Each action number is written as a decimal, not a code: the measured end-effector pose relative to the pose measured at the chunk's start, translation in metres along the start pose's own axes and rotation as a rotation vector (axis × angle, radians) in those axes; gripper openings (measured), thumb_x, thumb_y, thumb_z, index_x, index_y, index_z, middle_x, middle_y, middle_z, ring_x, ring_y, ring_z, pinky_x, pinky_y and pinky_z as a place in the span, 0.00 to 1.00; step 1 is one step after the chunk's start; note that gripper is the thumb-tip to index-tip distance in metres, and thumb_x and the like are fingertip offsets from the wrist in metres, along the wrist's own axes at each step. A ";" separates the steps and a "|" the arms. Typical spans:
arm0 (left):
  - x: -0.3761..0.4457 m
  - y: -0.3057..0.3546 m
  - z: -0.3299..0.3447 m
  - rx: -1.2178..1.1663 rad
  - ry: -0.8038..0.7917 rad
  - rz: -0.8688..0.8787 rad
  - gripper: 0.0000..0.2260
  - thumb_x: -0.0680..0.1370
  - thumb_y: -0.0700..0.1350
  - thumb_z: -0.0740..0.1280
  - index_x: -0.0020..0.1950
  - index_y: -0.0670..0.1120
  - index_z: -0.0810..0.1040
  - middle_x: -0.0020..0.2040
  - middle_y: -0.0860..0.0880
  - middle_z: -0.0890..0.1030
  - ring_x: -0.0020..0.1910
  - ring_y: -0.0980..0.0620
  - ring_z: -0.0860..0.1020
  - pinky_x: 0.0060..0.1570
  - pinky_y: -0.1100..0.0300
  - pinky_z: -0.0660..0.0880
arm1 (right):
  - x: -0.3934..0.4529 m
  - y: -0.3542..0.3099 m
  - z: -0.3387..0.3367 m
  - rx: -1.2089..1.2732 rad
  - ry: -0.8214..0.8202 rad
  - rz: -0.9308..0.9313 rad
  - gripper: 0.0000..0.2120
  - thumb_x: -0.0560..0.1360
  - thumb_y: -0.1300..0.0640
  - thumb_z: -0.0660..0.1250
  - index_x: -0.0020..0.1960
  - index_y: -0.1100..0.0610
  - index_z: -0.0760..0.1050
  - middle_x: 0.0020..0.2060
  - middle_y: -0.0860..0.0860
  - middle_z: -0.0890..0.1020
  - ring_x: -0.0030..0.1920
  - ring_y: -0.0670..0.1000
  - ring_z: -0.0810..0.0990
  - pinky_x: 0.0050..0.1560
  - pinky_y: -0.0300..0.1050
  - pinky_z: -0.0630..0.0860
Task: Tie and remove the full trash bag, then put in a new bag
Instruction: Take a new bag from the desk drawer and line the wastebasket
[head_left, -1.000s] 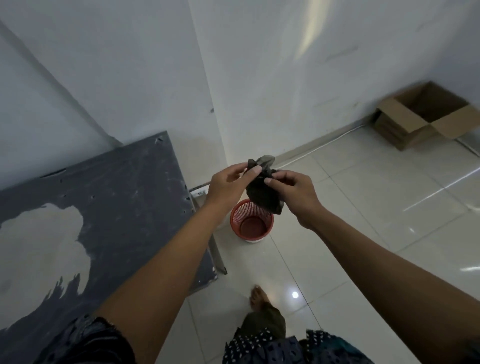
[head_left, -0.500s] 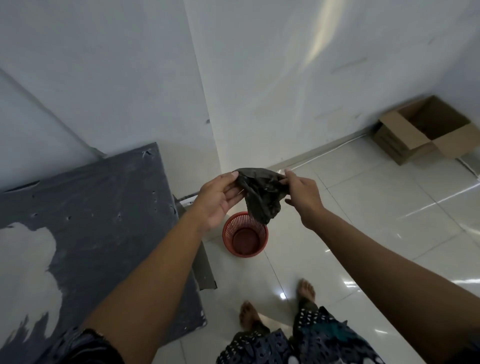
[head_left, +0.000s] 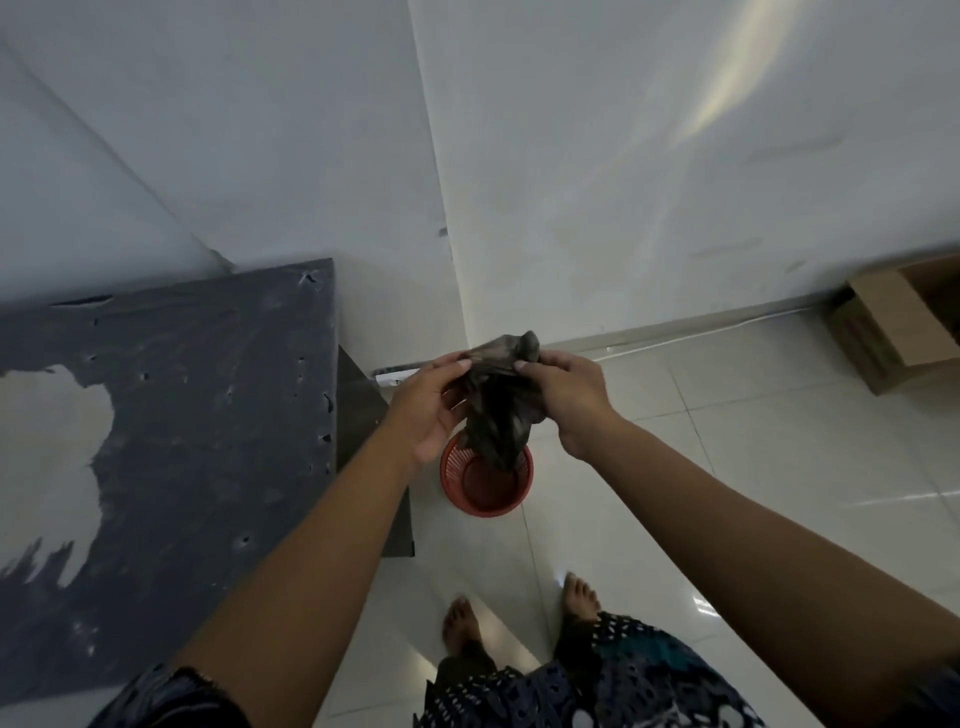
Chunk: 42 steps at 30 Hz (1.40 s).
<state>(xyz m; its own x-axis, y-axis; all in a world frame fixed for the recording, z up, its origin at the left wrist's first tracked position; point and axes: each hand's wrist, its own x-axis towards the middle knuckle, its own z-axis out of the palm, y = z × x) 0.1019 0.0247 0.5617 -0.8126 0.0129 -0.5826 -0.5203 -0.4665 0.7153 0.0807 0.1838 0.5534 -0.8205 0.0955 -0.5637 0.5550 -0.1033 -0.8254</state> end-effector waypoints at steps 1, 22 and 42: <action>0.001 -0.001 0.000 -0.044 0.007 0.000 0.12 0.80 0.38 0.63 0.63 0.41 0.78 0.52 0.43 0.82 0.52 0.47 0.80 0.52 0.56 0.79 | 0.006 -0.003 -0.009 0.022 0.009 0.001 0.07 0.75 0.64 0.71 0.52 0.61 0.82 0.44 0.57 0.85 0.41 0.54 0.85 0.37 0.43 0.81; 0.074 -0.076 -0.011 0.299 0.575 0.139 0.11 0.79 0.51 0.68 0.57 0.47 0.83 0.53 0.47 0.83 0.51 0.50 0.81 0.53 0.56 0.80 | 0.103 0.054 -0.037 -0.323 -0.042 -0.067 0.09 0.73 0.64 0.66 0.45 0.50 0.75 0.48 0.56 0.83 0.51 0.59 0.83 0.48 0.54 0.82; 0.335 -0.307 -0.183 0.483 0.576 0.349 0.10 0.79 0.53 0.67 0.40 0.53 0.84 0.42 0.50 0.84 0.45 0.51 0.82 0.46 0.60 0.79 | 0.365 0.324 0.015 -0.662 -0.567 -0.411 0.14 0.73 0.54 0.75 0.36 0.63 0.80 0.27 0.50 0.75 0.28 0.44 0.71 0.33 0.36 0.69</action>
<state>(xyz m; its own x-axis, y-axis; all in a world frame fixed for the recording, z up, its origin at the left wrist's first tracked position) 0.0374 0.0098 0.0765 -0.7549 -0.5787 -0.3087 -0.4252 0.0736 0.9021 -0.0406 0.1701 0.0806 -0.8157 -0.5112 -0.2706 0.0321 0.4271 -0.9036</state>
